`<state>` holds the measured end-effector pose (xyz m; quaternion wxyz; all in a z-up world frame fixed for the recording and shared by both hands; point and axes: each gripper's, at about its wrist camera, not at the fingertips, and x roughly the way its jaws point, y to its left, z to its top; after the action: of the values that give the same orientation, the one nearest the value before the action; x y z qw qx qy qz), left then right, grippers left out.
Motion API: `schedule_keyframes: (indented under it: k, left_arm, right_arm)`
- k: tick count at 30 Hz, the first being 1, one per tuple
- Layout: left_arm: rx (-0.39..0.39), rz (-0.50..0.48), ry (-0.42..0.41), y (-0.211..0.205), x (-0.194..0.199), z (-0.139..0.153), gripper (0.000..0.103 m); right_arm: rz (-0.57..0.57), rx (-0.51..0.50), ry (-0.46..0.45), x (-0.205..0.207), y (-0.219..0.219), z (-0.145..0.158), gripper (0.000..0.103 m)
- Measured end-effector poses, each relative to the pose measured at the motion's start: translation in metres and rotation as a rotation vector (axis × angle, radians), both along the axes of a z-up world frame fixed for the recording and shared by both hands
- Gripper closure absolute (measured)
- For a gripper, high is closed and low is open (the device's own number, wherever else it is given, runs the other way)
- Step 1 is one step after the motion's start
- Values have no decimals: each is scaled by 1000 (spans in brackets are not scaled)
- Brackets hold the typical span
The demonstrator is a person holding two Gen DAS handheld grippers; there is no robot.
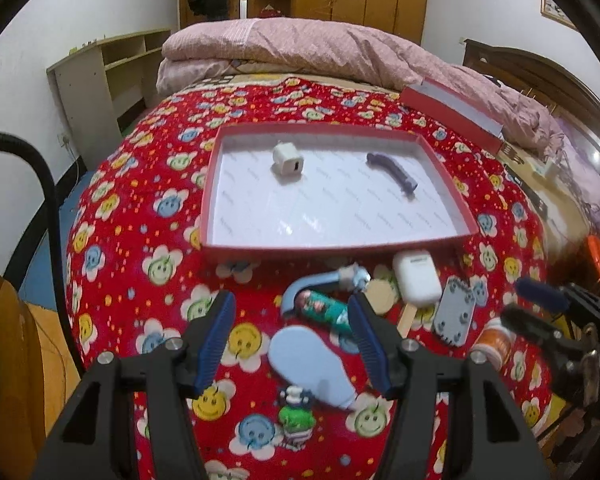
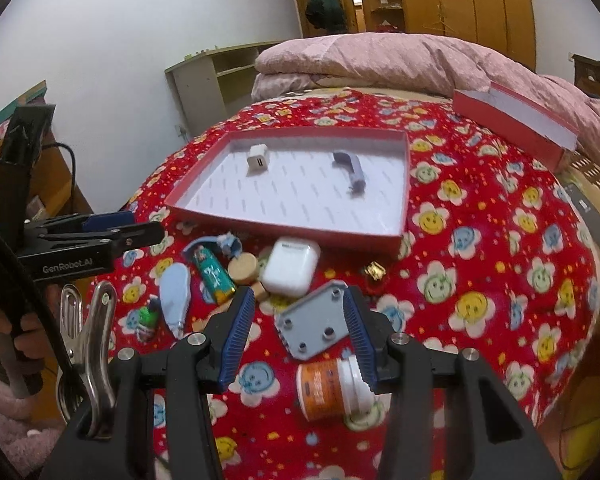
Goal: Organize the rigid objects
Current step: 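Lift both grippers out of the tray and back over the scattered objects, then lower the right gripper to the orange-labelled pill bottle while the left approaches the green keychain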
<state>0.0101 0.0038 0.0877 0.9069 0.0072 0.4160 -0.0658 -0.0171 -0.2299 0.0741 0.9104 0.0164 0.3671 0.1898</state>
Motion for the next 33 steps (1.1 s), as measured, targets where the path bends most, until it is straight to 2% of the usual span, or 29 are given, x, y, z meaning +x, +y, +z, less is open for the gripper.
schedule_keyframes:
  k: [12,23,27,33]
  left_arm:
    - [-10,-5,65,17,-25,-25,41]
    - [-14,-69,104,10,-44,-49,41]
    - [6,-75,111,7,-46,-54,41]
    - [15,-72,106,6,-46,-61,41]
  right_arm:
    - [5,-34,57,-15,-3,-24,56]
    - [-14,-60,27,-27,-10,-23,55]
    - [-46,-63,30,-30,-16,-25,40]
    - [-42,-59,61,-30,-19,-35,39]
